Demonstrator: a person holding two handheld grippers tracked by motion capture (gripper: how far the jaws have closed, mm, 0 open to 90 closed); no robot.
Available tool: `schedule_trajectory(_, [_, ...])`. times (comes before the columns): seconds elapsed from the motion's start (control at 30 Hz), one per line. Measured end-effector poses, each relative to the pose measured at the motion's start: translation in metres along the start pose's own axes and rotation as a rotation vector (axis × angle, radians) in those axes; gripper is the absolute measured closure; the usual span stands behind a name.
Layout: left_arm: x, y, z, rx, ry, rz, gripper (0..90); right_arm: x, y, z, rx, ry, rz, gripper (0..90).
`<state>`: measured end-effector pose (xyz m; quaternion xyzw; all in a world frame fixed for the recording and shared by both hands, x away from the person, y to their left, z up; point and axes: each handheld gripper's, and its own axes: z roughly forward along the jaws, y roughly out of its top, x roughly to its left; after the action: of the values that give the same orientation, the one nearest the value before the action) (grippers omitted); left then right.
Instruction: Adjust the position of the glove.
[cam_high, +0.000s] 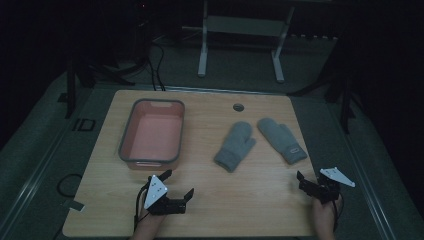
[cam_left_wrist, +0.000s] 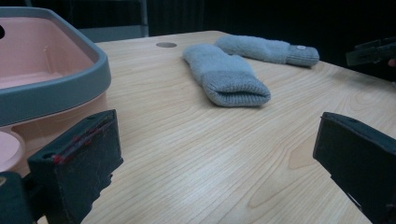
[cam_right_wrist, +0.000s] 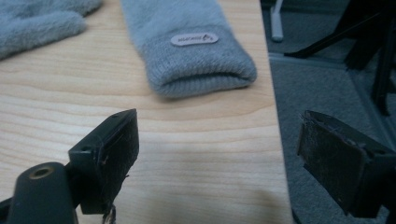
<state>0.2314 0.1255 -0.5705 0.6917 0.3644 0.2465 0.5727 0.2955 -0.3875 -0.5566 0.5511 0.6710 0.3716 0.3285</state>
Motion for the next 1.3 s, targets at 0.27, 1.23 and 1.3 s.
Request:
schedule_trajectory(0.27, [0.001,0.001,0.000,0.001,0.003,-0.001,1.4,-0.001,0.003,-0.003,0.007,0.033,0.021,15.3])
schedule_trajectory(1.23, [0.005,0.003,-0.005,0.026,0.008,-0.010,1.4,0.041,0.095,0.021,-0.020,0.213,-0.151,12.8])
schedule_trajectory(1.3, [0.005,0.003,-0.005,0.029,0.007,-0.011,1.4,0.046,0.099,0.024,-0.035,0.240,-0.155,13.0])
